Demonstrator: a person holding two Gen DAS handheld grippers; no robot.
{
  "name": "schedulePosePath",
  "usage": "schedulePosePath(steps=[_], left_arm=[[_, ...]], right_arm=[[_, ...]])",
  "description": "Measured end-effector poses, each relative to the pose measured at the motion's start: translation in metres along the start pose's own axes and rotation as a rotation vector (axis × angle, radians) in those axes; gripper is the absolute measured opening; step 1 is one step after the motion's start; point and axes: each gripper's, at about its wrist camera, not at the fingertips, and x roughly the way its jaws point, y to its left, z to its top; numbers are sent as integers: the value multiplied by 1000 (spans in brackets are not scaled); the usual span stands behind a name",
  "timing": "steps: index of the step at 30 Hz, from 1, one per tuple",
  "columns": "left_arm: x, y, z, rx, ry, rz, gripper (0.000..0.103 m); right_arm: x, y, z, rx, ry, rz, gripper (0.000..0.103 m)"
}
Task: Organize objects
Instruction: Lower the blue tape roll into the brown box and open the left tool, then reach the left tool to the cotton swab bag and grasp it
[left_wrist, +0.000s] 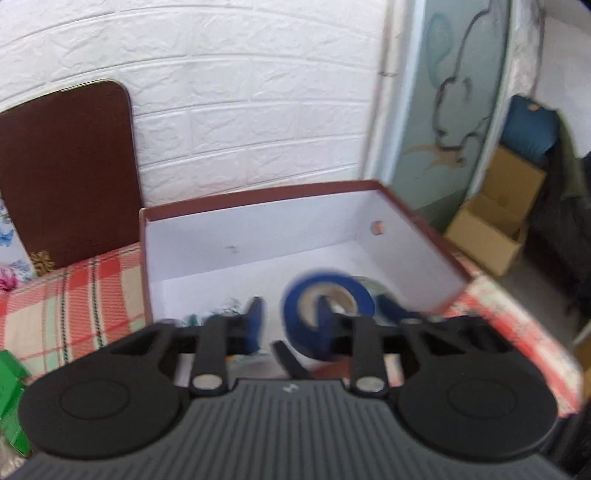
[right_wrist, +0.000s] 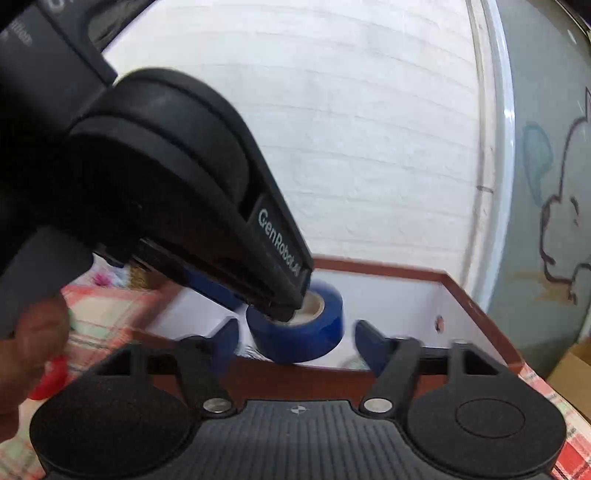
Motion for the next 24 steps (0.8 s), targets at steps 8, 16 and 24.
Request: schedulePosePath(steps=[8, 16, 24], left_arm=[[-42, 0, -30, -9, -48, -18, 61], [-69, 32, -91, -31, 101, 167, 64], [-88, 68, -132, -92, 185, 260, 64]], right_arm=[[-53, -9, -29, 117, -63, -16, 69], [-54, 9, -57, 268, 259, 149, 62], [-78, 26, -62, 266, 333, 178, 62]])
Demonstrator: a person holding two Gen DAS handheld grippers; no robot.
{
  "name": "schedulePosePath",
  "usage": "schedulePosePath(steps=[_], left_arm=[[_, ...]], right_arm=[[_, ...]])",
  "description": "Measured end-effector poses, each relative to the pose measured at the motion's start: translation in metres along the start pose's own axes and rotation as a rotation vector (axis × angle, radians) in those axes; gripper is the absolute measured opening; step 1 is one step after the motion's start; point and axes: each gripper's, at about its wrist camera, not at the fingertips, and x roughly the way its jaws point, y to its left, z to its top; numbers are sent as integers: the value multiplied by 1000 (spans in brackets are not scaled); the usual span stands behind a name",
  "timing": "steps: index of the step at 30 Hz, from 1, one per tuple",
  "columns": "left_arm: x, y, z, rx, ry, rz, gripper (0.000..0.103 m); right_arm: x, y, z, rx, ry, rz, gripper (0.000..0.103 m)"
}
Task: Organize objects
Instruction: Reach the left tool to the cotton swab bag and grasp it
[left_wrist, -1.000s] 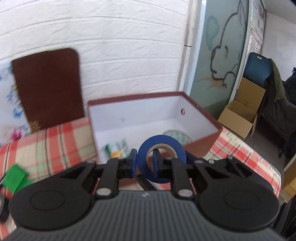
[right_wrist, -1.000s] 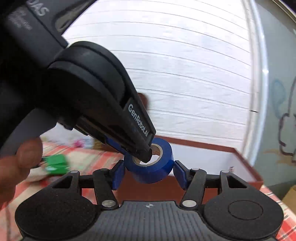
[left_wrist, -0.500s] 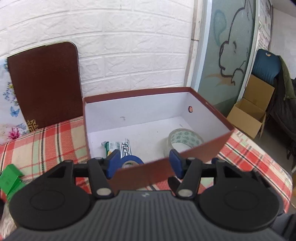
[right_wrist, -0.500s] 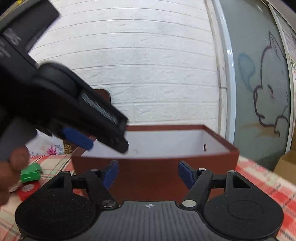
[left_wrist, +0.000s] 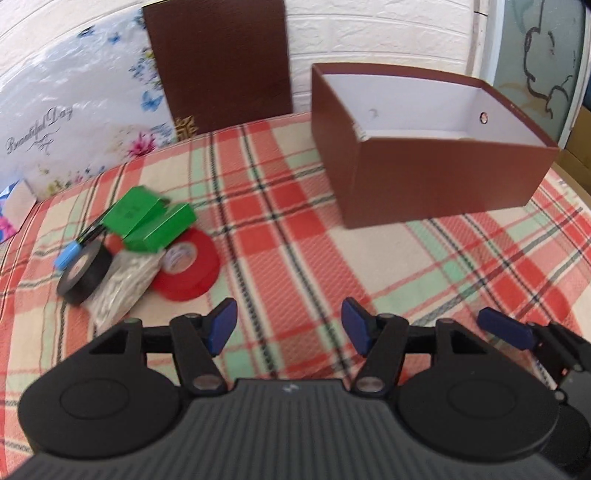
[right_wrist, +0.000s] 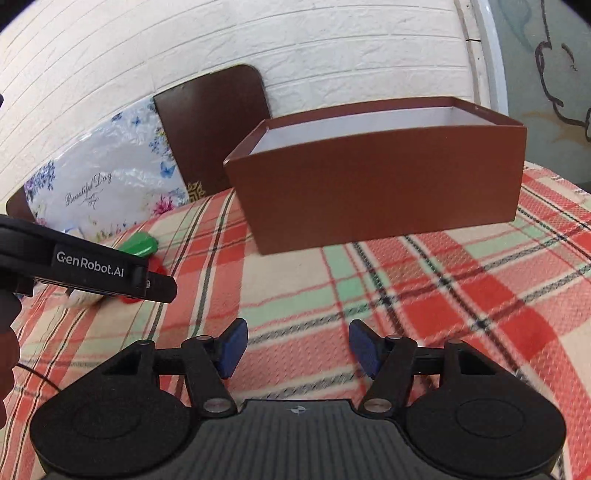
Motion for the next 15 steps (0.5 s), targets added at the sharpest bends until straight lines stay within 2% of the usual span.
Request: schedulePosePath(steps=[4, 15], left_arm=[[0, 18, -15, -24, 14, 21, 64], [2, 96, -53, -162, 12, 91, 65]], right_arm=[[4, 15, -10, -32, 63, 24, 66], [1, 83, -33, -268, 132, 48, 68]])
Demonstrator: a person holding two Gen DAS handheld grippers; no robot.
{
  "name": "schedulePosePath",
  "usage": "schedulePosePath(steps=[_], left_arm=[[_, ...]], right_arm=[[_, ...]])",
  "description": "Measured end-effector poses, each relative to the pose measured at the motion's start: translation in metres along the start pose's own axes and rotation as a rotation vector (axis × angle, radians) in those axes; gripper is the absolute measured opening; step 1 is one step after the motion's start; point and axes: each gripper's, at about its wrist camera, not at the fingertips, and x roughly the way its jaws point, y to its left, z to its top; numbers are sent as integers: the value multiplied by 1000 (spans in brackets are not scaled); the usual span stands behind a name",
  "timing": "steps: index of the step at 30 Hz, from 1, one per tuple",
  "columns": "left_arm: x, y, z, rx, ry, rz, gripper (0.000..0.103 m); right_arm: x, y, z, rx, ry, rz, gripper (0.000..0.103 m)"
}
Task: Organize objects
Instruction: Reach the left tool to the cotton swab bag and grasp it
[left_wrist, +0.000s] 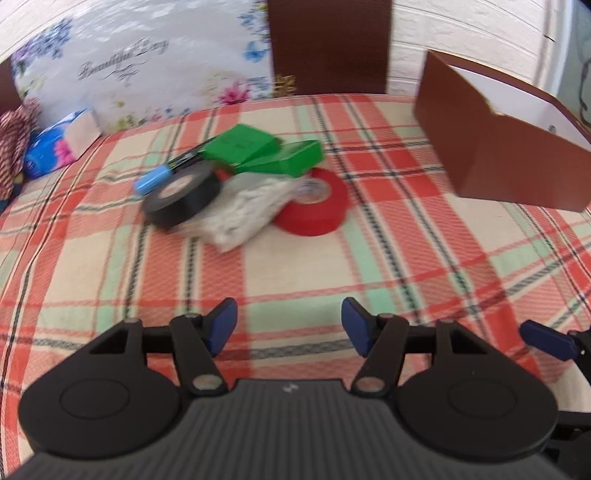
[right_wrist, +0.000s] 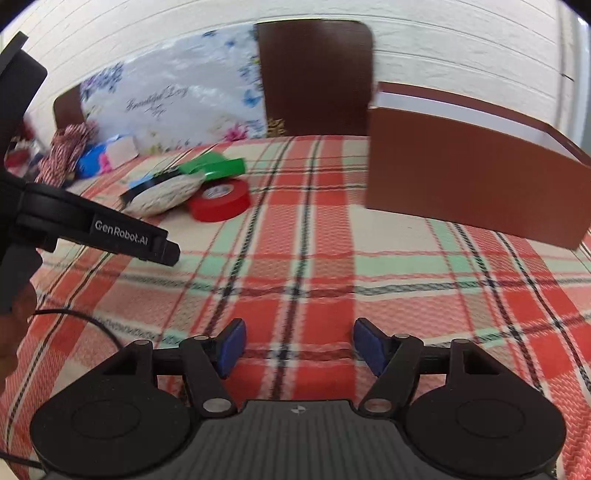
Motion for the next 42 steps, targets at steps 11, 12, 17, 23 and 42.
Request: schedulePosePath(steps=[11, 12, 17, 23, 42], left_arm=[[15, 163, -40, -364, -225, 187, 96], [15, 164, -41, -374, -234, 180, 97], [15, 155, -40, -341, -249, 161, 97], [17, 160, -40, -358, -257, 147, 97], [1, 97, -13, -242, -141, -174, 96]], right_arm=[[36, 57, 52, -35, 20, 242, 60], [45, 56, 60, 25, 38, 296, 60], [104, 45, 92, 405, 112, 430, 50], [135, 38, 86, 567, 232, 498, 21], [-65, -97, -10, 364, -68, -142, 72]])
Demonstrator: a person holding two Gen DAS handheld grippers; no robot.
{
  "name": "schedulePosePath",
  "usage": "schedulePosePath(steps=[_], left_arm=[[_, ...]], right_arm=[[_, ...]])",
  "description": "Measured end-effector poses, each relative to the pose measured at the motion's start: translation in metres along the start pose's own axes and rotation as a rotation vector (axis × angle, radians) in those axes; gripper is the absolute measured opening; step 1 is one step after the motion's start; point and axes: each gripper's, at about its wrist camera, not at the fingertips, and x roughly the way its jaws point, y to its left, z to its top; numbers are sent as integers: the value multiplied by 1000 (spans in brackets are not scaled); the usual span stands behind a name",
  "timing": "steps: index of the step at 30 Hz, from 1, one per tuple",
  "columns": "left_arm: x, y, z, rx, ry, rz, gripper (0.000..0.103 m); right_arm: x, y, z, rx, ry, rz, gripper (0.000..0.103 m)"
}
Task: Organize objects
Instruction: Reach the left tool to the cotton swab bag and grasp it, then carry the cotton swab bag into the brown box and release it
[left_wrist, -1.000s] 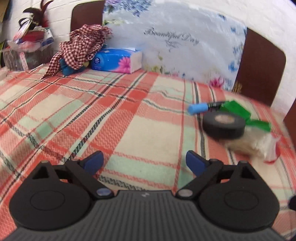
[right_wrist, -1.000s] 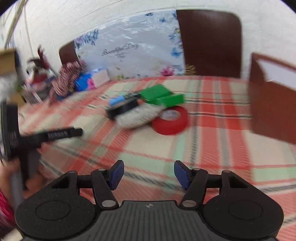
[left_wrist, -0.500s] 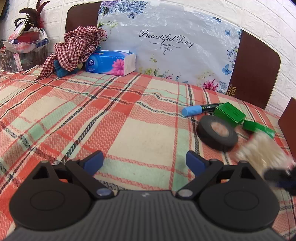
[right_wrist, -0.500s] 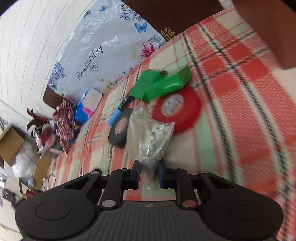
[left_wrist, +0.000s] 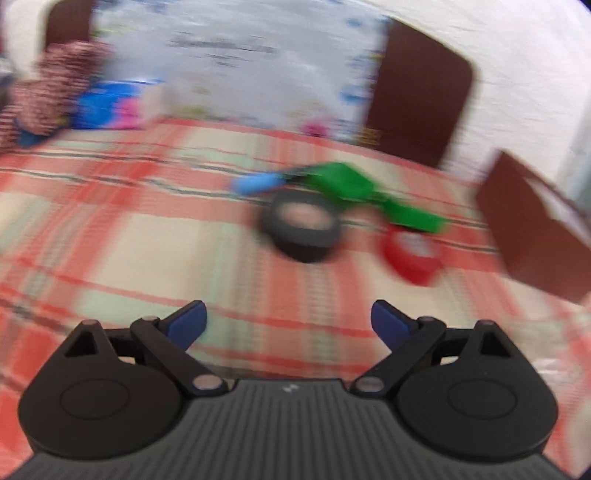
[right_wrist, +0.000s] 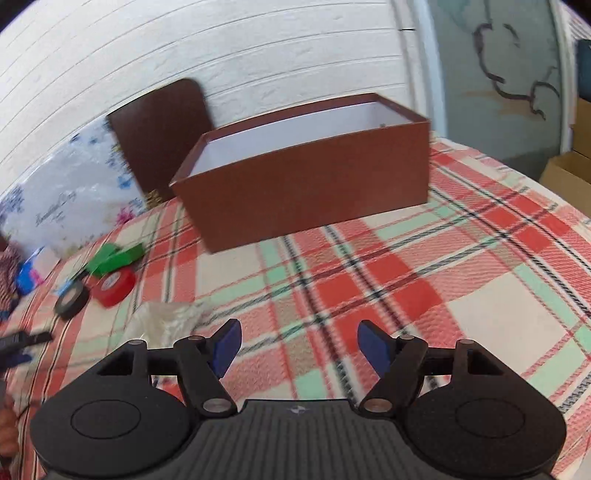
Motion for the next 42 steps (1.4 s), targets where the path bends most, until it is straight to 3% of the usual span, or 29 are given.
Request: schedulePosePath(steps=[2, 5, 9, 11, 12, 13, 15, 18, 22, 26, 34, 35, 36, 37, 39, 40, 42], left_arm=[[3, -32, 2, 11, 42, -114, 95], [10, -82, -3, 94, 98, -198, 87], [24, -128, -18, 220, 165, -222, 78], [36, -138, -28, 242, 194, -220, 75], [34, -141, -32, 246, 168, -227, 67], [35, -142, -34, 257, 163, -242, 61], [32, -146, -30, 255, 171, -284, 30], [19, -163, -17, 302, 144, -250, 28], [-10, -193, 17, 351, 4, -303, 28], [-16, -234, 48, 398, -79, -354, 28], [33, -313, 80, 498, -120, -347, 30], [45, -322, 83, 507, -127, -319, 37], [60, -333, 85, 529, -133, -270, 56], [75, -341, 86, 550, -133, -199, 62], [102, -344, 85, 559, -84, -90, 58], [108, -340, 84, 535, -52, -85, 61], [100, -325, 81, 484, -50, -149, 65]], right_arm=[[5, 14, -8, -62, 23, 55, 70], [11, 39, -20, -170, 55, 124, 63], [22, 70, -27, -365, 36, 141, 60], [37, 80, -27, -403, 42, 144, 52], [48, 81, -27, -403, 64, 154, 39], [53, 84, -28, -404, 45, 153, 34], [52, 89, -28, -426, 15, 144, 27], [39, 92, -29, -443, -76, 151, 23], [12, 88, -14, -447, -299, 106, 23], [4, 70, 17, -411, -434, 62, 23], [43, 26, 82, -368, -474, -8, 23], [55, 23, 90, -367, -470, -19, 25], [71, 22, 100, -366, -453, -37, 32], [86, 18, 104, -378, -422, -64, 50], [111, 12, 110, -387, -409, -106, 57], [108, 9, 112, -358, -416, -102, 55], [95, 6, 106, -334, -423, -107, 50]])
